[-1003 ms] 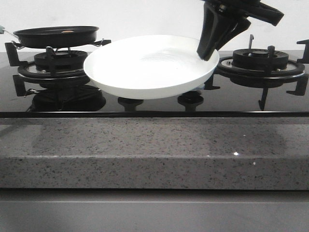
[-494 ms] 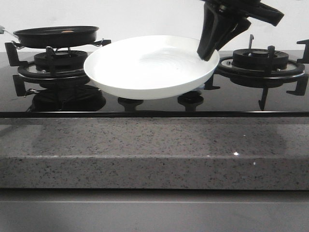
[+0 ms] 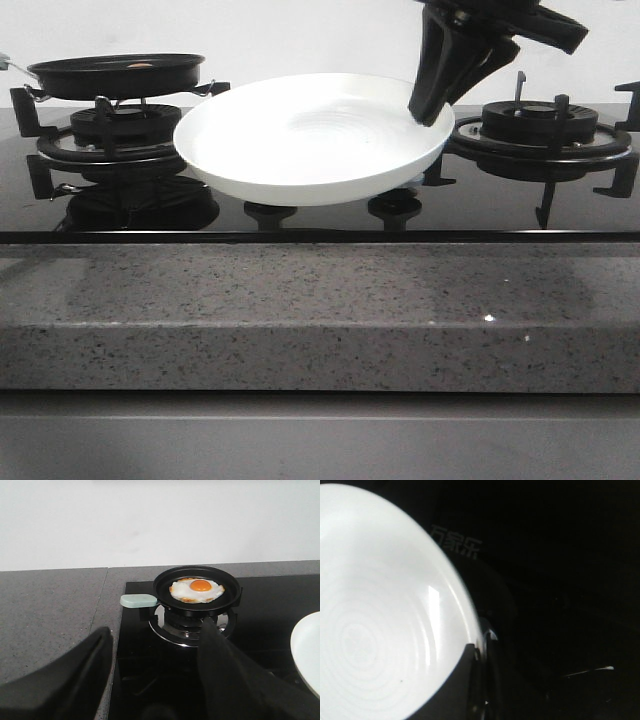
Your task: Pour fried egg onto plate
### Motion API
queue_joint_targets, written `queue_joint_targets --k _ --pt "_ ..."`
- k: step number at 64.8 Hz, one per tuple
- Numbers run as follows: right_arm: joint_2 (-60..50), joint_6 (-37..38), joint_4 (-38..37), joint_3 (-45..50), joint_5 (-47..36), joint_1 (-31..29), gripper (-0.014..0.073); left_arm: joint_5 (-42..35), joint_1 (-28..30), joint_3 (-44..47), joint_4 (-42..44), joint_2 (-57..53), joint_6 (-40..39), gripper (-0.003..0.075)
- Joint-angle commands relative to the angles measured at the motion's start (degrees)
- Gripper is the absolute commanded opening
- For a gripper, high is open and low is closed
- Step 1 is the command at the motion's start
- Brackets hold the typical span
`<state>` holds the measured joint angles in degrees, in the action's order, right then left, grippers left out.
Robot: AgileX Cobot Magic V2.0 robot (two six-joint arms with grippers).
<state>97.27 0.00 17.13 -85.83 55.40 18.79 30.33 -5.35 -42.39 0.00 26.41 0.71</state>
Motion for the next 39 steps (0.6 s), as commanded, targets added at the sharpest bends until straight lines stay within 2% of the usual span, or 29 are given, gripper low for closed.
queue_joint_targets --k 1,6,12,30,39 --pt "-2.6 -0.5 1.4 -1.2 -2.2 -0.1 -0.0058 -4.3 0.0 -1.9 -0.5 2.1 -0.4 0.0465" --pt "-2.6 -0.5 1.4 -1.2 -2.2 -0.1 -0.0058 -4.5 0.0 -2.2 -0.5 4.2 -0.4 0.0602" --pt "-2.6 -0.5 1.4 -1.2 -2.2 -0.1 -0.0058 -3.6 0.0 -3.0 0.6 7.4 -0.4 0.0687" --pt "-2.6 -0.5 1.4 -1.2 -2.2 -0.1 -0.0058 7.2 0.2 -12.5 2.0 21.9 -0.4 0.0672" --pt "-2.6 -0.5 1.4 -1.2 -2.2 -0.1 -0.0058 11.4 4.0 -19.0 0.0 29.5 -0.4 0.0672"
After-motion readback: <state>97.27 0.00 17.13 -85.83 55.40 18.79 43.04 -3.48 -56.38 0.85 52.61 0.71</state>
